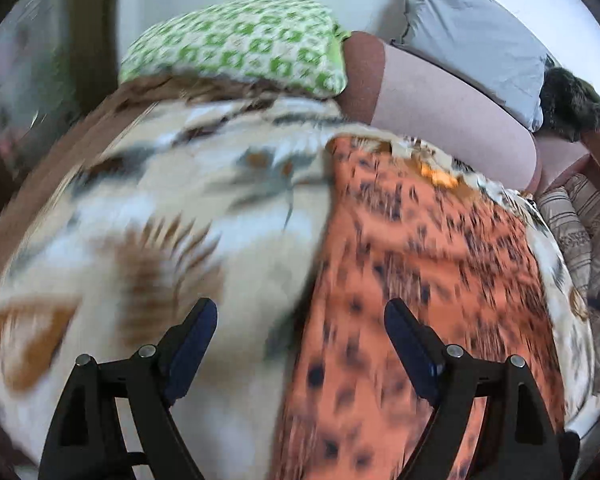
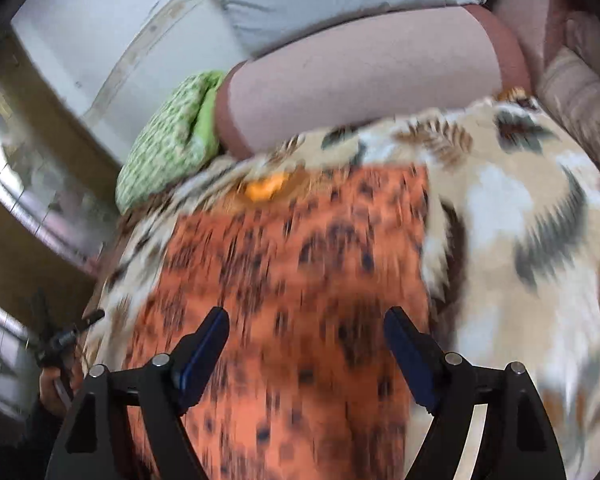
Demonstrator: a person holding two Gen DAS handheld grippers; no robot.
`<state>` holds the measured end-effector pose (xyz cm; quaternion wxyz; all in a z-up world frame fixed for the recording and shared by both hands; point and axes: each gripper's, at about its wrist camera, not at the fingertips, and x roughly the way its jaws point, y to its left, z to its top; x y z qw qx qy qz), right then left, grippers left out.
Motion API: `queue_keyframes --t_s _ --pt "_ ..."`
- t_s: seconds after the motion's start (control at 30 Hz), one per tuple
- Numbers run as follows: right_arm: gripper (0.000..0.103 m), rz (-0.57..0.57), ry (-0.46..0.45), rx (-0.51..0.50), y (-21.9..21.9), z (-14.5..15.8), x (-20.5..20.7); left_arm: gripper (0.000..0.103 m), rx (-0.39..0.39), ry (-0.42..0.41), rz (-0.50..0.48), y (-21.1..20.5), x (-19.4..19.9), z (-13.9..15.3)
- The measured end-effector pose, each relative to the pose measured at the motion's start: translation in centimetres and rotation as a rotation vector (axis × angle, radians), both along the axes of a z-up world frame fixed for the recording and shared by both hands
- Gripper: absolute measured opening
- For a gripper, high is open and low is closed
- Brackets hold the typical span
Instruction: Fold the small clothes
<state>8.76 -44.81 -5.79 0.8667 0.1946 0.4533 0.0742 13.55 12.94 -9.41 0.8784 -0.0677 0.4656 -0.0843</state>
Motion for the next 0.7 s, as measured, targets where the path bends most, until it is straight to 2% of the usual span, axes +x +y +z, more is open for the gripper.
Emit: queue_keyframes --t_s 0.1,0.2,0.33,0.4,0.43,0.47,0.5,0.53,0.57,0.63,0.7 --pt "0.082 -0.029 0.097 0.008 -0.3 -2.9 -6.5 0.086 -0.004 0.056 0.043 1.3 -4.5 -1.4" --pt "0.082 -0.07 0.205 0.074 -0.6 -6.6 -11.0 0.086 -0.019 0.122 0.08 2.2 -8.0 -2.8" --pt "0.082 -0.115 0.262 0.192 -1.0 -9.8 -13.3 0.086 -0.029 0.225 0.097 1.9 -10.2 -4.8" --pt "0.082 -0.138 0.273 0.217 -1.0 -10.6 -13.8 0.086 -0.041 0.258 0.089 1.4 -10.5 -5.6" --pt "0.077 -0.141 0.272 0.224 -1.0 -10.6 -14.0 0.086 -0.023 0.269 0.09 1.1 -10.7 -5.9" --pt "0.07 -0.141 0.269 0.217 -0.8 -10.4 -14.2 0.078 -0.005 0.271 0.087 0.9 -10.8 -5.9" --pt "0.051 -0.13 0.259 0.199 -0.2 -9.8 -14.5 0.069 -0.002 0.267 0.085 0.9 -10.9 -5.8" --pt "0.038 -0.124 0.253 0.193 0.1 -9.5 -14.5 0.051 -0.008 0.27 0.081 0.9 -11.1 -5.8" --pt "0.038 -0.118 0.249 0.188 0.3 -9.2 -14.5 0.044 -0.021 0.297 0.079 0.9 -11.0 -6.2" --pt "0.039 -0.128 0.267 0.137 0.3 -9.8 -14.3 0.044 -0.041 0.305 0.082 1.2 -11.1 -6.4" --pt "0.042 -0.134 0.312 0.14 0.1 -11.0 -13.9 0.049 -0.053 0.304 0.072 1.2 -11.1 -6.6"
